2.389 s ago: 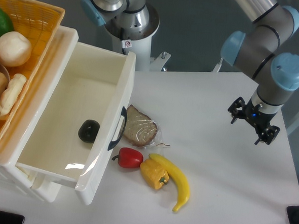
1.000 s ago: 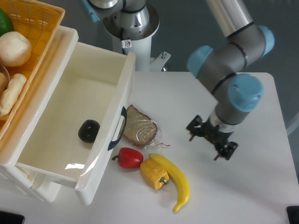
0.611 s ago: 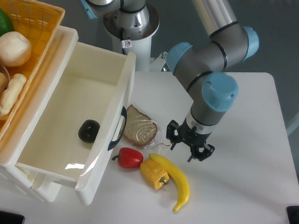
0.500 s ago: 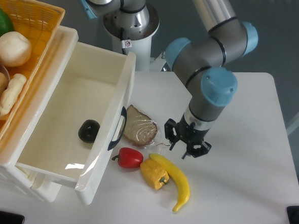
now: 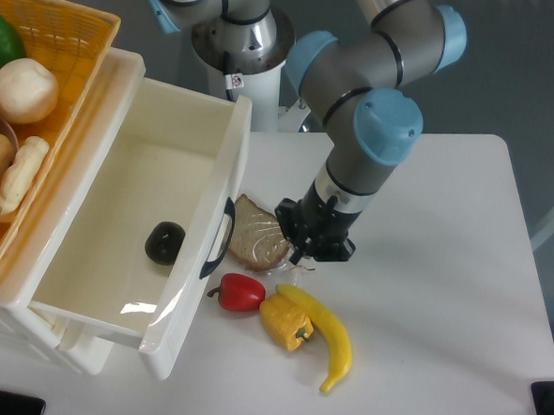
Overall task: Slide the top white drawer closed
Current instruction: 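Lower the gripper against the front panel of the open drawer, then push the drawer front with the gripper into the cabinet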
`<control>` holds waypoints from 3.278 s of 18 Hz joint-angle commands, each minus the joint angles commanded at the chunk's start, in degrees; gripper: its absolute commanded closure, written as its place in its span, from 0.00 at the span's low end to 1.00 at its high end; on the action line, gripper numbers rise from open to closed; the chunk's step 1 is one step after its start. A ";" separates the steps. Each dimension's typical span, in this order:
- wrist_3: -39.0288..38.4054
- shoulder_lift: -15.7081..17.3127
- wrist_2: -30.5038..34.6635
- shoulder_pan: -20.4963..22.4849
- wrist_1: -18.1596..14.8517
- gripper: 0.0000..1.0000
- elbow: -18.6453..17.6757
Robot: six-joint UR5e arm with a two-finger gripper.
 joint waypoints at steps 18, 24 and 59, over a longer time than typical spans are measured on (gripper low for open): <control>-4.57 -1.31 -7.30 -1.23 -4.75 1.00 0.70; -4.75 -1.14 -8.53 -2.02 -6.42 1.00 0.70; -10.02 0.53 -8.53 -13.97 -9.32 1.00 -0.62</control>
